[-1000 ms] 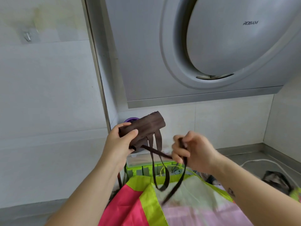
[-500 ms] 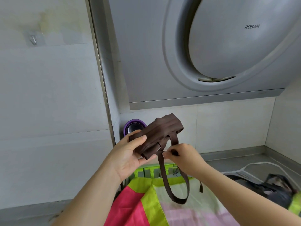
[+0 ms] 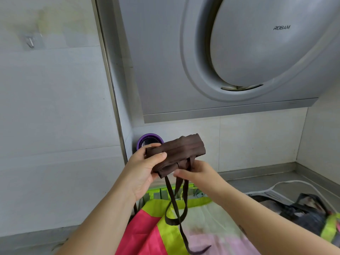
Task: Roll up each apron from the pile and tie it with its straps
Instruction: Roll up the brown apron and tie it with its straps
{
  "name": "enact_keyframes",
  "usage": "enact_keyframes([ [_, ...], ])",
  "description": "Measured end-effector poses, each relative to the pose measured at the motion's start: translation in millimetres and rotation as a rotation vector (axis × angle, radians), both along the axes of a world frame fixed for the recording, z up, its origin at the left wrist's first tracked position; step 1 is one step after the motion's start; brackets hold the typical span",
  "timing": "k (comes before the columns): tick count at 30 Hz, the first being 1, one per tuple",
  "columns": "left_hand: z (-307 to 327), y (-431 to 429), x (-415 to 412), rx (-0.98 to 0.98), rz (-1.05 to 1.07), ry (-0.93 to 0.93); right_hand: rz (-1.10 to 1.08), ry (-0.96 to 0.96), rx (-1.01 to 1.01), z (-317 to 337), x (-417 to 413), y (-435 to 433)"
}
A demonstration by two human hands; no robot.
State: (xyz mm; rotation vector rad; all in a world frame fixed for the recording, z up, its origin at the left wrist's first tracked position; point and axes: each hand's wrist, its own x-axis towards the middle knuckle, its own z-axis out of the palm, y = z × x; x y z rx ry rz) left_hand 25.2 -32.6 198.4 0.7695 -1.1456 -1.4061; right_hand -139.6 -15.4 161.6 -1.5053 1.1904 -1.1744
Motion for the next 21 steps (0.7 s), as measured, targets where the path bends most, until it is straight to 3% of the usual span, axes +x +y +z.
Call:
enact_keyframes([
  [4, -1, 0, 7, -0.056, 0.06, -0.02, -0.151, -0.076, 0.001, 4, -5, -7],
  [9, -5, 1, -1, -0.044, 0.072, 0.07, 0.123, -0.191, 0.252, 10, 28, 19],
  [12, -6, 3, -9, 0.013, 0.022, 0.122, 0.146, -0.09, 0.214, 2, 44, 25],
  [18, -5, 10, -11, 0.055, -0.068, 0.208, 0.115, 0.304, 0.07, -5, 49, 27],
  [21, -5, 13, -11, 0.059, -0.099, 0.216, 0.149, 0.321, 0.059, -8, 50, 26],
])
